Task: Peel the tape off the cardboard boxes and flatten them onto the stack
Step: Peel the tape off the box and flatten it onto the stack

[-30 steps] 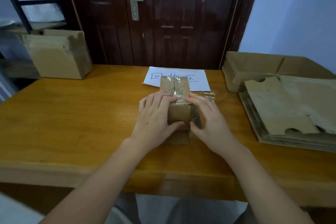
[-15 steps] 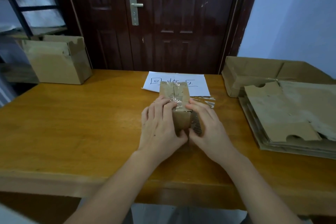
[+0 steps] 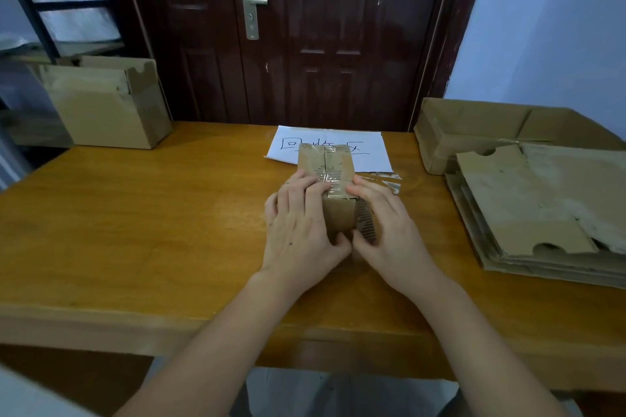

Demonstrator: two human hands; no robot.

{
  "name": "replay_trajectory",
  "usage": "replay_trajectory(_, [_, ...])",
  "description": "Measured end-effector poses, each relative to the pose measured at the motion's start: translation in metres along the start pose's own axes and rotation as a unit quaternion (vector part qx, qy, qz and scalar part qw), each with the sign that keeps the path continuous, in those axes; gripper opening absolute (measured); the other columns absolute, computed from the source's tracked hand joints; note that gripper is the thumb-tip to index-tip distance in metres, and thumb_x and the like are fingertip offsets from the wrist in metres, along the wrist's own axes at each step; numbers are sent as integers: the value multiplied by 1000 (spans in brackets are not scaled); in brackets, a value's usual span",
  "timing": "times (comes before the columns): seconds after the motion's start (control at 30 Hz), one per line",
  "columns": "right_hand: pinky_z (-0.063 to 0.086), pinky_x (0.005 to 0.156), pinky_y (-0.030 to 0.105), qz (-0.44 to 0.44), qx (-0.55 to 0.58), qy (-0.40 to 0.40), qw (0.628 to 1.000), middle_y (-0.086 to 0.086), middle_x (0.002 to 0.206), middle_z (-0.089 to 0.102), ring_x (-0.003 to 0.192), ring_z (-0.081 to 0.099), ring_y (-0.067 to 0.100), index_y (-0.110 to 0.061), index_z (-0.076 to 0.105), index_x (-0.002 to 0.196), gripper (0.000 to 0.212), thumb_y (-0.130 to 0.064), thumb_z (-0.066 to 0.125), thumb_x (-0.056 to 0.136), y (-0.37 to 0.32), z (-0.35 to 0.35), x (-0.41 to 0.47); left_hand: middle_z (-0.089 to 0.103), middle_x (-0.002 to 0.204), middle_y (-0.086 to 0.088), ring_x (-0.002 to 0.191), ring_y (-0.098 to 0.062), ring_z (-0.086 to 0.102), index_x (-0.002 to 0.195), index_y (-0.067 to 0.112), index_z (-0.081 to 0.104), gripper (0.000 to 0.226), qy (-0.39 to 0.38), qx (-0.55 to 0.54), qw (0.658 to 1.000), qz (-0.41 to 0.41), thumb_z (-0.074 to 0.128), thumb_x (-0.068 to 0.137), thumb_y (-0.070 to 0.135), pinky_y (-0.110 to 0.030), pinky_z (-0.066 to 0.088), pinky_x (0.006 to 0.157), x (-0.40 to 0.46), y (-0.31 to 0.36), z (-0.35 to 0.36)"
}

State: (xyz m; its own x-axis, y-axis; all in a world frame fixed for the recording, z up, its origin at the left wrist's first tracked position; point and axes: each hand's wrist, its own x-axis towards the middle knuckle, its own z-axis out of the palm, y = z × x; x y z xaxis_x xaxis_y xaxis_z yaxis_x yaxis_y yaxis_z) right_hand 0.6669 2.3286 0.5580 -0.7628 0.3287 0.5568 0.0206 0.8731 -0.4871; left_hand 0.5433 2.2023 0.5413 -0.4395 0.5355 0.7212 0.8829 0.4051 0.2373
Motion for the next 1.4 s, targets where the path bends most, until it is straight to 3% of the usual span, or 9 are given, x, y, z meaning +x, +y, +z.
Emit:
replay_trajectory(0.13, [24, 111, 12, -2, -10, -4, 1000, -14, 154, 39, 140, 35, 4, -32, 45, 148, 73, -8, 72, 85, 1, 0, 0, 46, 142, -5, 143, -26, 39, 133, 15, 49, 70, 13, -8, 1000, -1, 70, 72, 43, -45, 33, 113, -1, 1, 1])
replay_trajectory(0.3, [27, 113, 20, 0, -9, -6, 1000, -11, 154, 40, 142, 36, 7, -29, 46, 148, 72, -6, 72, 85, -1, -1, 0, 48, 142, -6, 143, -26, 40, 133, 15, 50, 70, 7, -12, 1000, 2, 69, 72, 42, -46, 34, 112, 0, 0, -1])
replay_trajectory(0.57, [23, 111, 16, 10, -14, -8, 1000, -13, 156, 37, 142, 33, 5, -31, 43, 149, 73, -9, 72, 86, -2, 1, -1, 46, 145, -4, 143, -25, 39, 139, 16, 48, 87, -16, 29, 999, 37, 68, 72, 68, -46, 32, 111, 1, -11, -6])
replay_trajectory(1.03, [21, 110, 13, 7, -19, -18, 1000, -15, 157, 34, 142, 29, -1, -35, 39, 150, 77, -10, 73, 86, -1, 0, -2, 48, 144, -10, 141, -29, 40, 140, 12, 47, 89, -44, 22, 997, 54, 85, 71, 52, -46, 39, 105, 4, -14, -13])
replay_trajectory(1.4, [22, 110, 15, 12, -11, -22, 1000, -19, 158, 31, 142, 27, -3, -38, 36, 151, 78, -10, 71, 87, 0, -1, -4, 47, 145, -10, 141, -28, 39, 141, 12, 47, 84, -60, 17, 996, 59, 84, 73, 43, -42, 37, 108, 4, -15, -15])
